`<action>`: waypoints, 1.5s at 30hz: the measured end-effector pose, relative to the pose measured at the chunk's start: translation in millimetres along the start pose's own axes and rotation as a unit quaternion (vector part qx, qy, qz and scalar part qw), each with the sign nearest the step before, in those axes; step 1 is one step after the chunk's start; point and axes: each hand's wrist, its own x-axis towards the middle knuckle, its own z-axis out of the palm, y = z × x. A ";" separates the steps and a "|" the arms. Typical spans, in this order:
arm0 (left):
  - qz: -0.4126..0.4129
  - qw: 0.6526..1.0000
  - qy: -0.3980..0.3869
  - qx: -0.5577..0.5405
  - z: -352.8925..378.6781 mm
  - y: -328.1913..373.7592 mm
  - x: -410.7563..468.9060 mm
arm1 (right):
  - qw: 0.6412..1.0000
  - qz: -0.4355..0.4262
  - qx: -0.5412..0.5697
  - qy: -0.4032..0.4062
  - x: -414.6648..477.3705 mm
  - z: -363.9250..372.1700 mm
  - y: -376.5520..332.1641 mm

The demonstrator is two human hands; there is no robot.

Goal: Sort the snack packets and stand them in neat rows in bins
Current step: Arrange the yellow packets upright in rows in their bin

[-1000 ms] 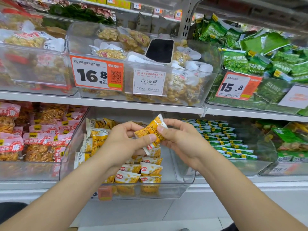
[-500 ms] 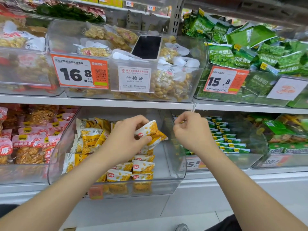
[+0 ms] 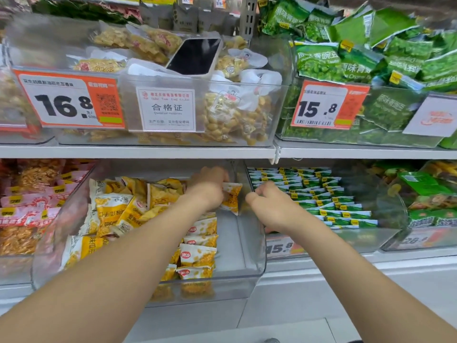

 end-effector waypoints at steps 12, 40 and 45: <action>-0.032 0.952 0.117 0.282 3.7 10.9 8.5 | 1.000 0.004 -0.031 -0.005 12.0 3.5 -2.4; 0.180 0.973 0.050 -0.134 -83.1 -87.9 -98.7 | 0.970 -0.218 -0.065 0.086 -30.8 51.0 -57.6; 0.174 0.952 0.020 -0.250 -86.0 -74.1 -110.4 | 0.977 -0.202 0.037 0.053 -20.3 43.9 -51.2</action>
